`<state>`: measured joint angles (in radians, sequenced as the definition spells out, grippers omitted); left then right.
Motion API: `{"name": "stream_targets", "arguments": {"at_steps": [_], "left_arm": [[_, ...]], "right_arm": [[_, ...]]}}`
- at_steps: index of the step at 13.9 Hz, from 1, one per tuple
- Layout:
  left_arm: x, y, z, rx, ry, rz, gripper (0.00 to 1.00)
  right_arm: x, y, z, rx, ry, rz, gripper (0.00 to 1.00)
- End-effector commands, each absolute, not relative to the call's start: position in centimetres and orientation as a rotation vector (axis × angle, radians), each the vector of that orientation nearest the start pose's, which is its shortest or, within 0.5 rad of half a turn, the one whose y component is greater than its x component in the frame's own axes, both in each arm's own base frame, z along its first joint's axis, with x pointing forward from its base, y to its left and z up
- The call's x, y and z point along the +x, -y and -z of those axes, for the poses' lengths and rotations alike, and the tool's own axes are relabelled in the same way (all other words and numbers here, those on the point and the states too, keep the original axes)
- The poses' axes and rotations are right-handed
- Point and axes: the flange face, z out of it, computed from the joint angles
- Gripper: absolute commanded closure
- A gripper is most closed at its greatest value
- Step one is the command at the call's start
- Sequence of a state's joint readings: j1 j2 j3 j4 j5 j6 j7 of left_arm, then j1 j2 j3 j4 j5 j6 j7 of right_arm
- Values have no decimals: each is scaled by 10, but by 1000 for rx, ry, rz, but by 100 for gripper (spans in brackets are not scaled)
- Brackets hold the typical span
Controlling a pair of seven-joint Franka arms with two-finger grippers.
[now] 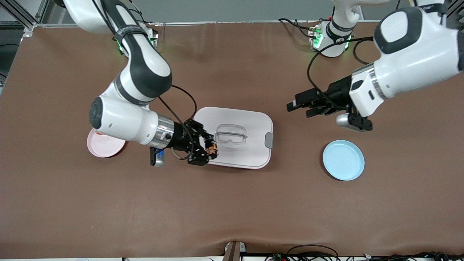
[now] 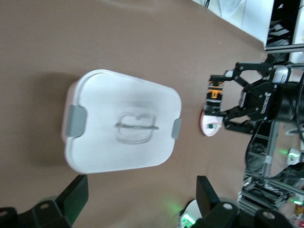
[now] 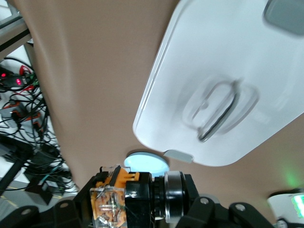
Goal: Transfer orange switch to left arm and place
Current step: 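Bring the switch toward the left gripper while the left gripper reaches it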
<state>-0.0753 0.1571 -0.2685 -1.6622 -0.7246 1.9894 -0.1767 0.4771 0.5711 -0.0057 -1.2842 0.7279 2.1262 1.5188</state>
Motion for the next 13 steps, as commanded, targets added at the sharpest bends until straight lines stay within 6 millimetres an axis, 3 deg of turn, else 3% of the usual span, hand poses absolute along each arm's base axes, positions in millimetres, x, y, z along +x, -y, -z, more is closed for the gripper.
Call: {"name": "stream_targets", "arguments": {"at_steps": [1,8,13], "left_arm": [[597,257,-529,2326,-148,5,0],[623,273,-497,2258,-130,-134,0],[627,275,-482,2202,-68,-161,0]], "right_arm": [[646,-405,-459,-1865,-1619,-562,100],[629,-474,-464,-1654,-1712,-570,100],[621,-498,-467,-1556,-1710,-537,100]]}}
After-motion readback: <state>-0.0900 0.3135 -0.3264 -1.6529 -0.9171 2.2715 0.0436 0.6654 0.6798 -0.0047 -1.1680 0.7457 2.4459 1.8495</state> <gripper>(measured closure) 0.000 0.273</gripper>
